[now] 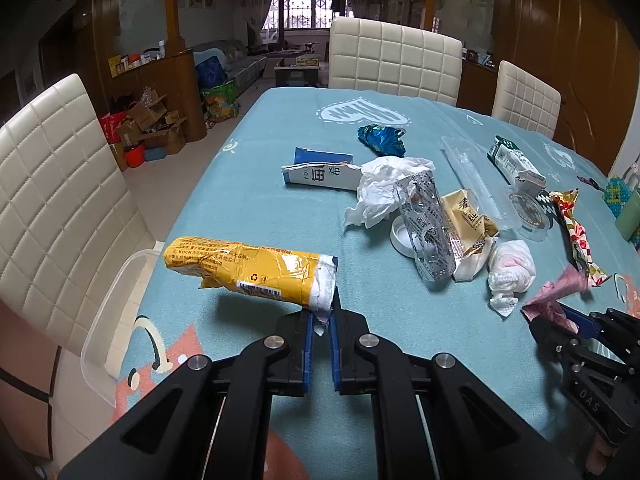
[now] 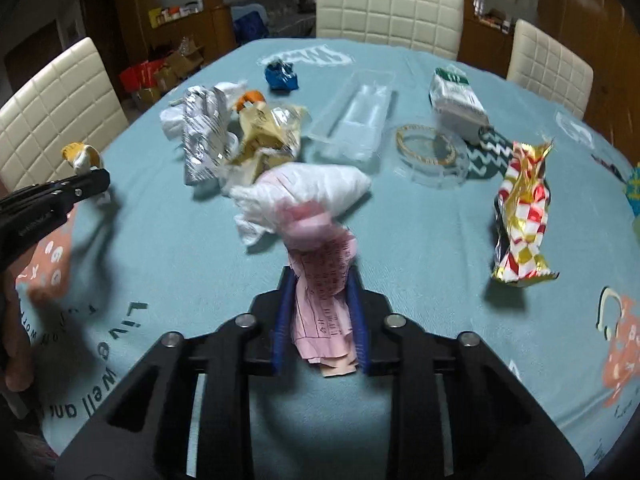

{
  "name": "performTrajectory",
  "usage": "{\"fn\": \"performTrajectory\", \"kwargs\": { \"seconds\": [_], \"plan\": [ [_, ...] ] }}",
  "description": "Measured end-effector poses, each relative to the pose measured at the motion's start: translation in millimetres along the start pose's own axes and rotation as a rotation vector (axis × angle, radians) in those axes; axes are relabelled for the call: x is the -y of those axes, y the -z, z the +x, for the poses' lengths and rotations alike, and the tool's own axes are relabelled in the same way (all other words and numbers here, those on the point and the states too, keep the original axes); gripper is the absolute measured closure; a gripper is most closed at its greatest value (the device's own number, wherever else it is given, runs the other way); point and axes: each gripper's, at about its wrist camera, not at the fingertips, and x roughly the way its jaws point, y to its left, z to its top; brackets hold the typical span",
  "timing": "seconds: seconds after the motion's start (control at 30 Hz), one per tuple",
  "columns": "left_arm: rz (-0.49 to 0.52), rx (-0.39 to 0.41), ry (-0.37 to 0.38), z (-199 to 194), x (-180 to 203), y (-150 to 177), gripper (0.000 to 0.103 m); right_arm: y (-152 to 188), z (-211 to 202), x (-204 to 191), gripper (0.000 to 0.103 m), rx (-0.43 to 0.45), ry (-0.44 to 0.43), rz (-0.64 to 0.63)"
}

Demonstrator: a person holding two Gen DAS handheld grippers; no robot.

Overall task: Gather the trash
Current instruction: 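Carry the pink paper and yellow wrapper over the clear plastic bin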

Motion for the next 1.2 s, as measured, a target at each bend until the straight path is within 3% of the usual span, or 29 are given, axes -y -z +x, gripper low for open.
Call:
{"fn": "performTrajectory", "kwargs": {
  "seconds": [0.13, 0.3, 0.5, 0.67, 0.97, 1.03, 1.07, 1.1, 1.13, 1.2],
  "plan": [
    [-0.008, 0.024, -0.005, -9, -6, 0, 0.096, -10, -18, -19, 0.086, 0.087, 0.01, -0.067],
    [-0.038, 0.061, -0.039, -25, -31, -4, 0.096, -36, -36, -64, 0.086, 0.163, -0.068, -0.182],
    [-0.113, 0.08, -0.136, -40, -92, -7, 0.096, -74, -31, -127, 0.086, 0.171, -0.228, -0.286],
    [-0.16, 0.055, -0.211, -37, -142, -4, 0.096, -99, -10, -180, 0.085, 0.155, -0.295, -0.354],
    [-0.188, 0.013, -0.234, -15, -185, 1, 0.095, -123, 16, -226, 0.083, 0.138, -0.319, -0.358],
    [-0.21, 0.0, -0.21, -10, -194, 2, 0.087, -128, 20, -229, 0.083, 0.139, -0.316, -0.355],
    [-0.216, -0.002, -0.209, -9, -197, 3, 0.059, -129, 21, -232, 0.083, 0.142, -0.316, -0.355],
    [-0.225, 0.006, -0.219, -9, -200, 4, 0.023, -130, 22, -234, 0.083, 0.144, -0.319, -0.357],
    [-0.233, 0.03, -0.239, -12, -202, 5, 0.015, -131, 23, -236, 0.083, 0.145, -0.32, -0.36],
    [-0.227, 0.073, -0.277, -18, -205, 7, 0.014, -130, 25, -242, 0.083, 0.142, -0.325, -0.371]
  ]
}}
